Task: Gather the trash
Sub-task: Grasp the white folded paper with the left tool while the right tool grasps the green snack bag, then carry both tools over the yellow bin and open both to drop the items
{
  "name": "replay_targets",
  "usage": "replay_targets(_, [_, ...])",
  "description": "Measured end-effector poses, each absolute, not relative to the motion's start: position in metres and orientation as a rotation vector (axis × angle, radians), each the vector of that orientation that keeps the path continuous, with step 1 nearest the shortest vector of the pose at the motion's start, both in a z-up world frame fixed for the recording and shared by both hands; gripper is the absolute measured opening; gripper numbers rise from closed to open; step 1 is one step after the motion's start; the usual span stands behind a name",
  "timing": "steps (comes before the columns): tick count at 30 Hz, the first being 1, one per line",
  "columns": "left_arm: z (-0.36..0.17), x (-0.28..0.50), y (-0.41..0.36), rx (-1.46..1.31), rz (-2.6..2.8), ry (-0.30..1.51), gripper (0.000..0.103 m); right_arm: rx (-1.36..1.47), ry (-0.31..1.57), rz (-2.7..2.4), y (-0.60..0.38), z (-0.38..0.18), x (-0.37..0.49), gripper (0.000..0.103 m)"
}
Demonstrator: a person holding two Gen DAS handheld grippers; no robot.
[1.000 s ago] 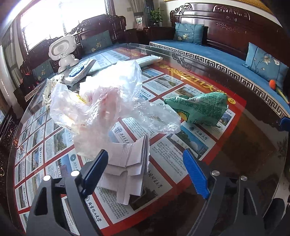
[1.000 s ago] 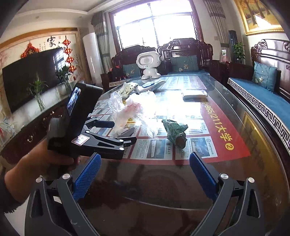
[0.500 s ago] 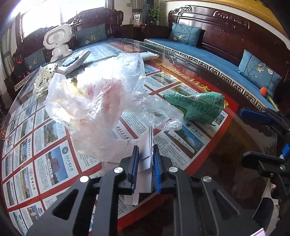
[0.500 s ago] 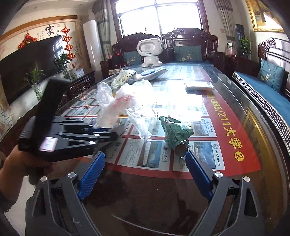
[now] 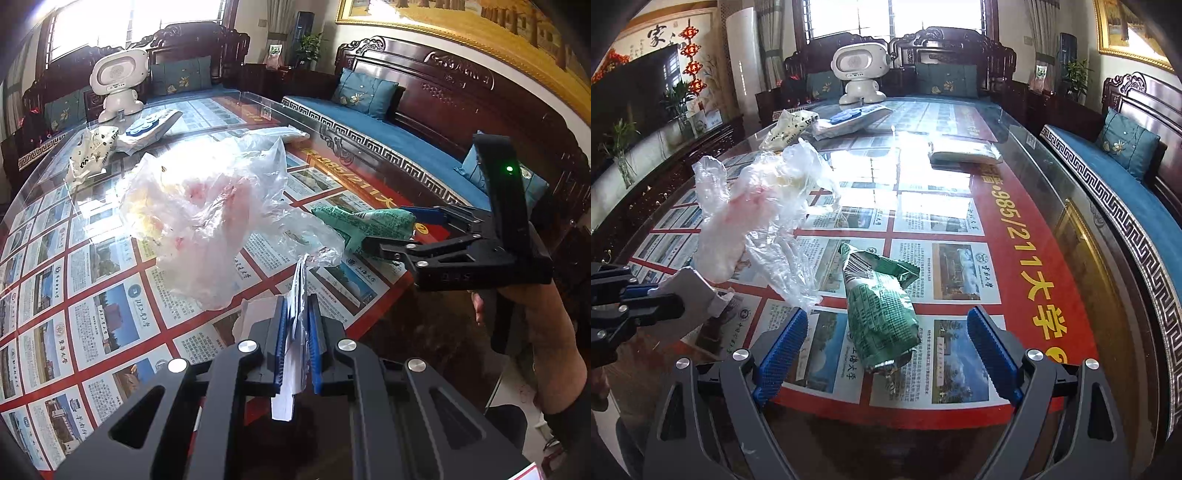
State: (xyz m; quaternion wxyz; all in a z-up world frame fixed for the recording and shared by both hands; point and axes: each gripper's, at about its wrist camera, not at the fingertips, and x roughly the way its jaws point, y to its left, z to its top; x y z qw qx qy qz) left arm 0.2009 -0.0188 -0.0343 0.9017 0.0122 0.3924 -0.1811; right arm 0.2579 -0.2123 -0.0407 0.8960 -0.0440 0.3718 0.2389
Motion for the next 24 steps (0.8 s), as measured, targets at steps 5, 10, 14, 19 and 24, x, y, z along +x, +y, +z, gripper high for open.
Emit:
replay_targets(5, [-0.027, 0.194, -0.014, 0.018, -0.383, 0.793, 0.012, -0.049, 0.811, 0.551, -0.213, -0.053, 0.267, 0.009])
replay_targets(10, [-0.02, 0.18, -0.012, 0.016, -0.39, 0.772, 0.012, -0.027, 0.737, 0.557, -0.221, -0.043, 0.245, 0.006])
replay_targets(14, [-0.012, 0.16, -0.015, 0.008, -0.423, 0.756, 0.012, -0.035, 0.681, 0.557, -0.228, -0.027, 0.209, 0.006])
replay_targets(19, [-0.005, 0.125, -0.022, 0.026, -0.457, 0.74, 0.012, -0.004, 0.624, 0.594, -0.236, -0.006, 0.149, 0.006])
replay_targets(24, [-0.001, 0.085, -0.029, 0.05, -0.476, 0.738, 0.01, 0.012, 0.585, 0.626, -0.244, 0.01, 0.087, 0.006])
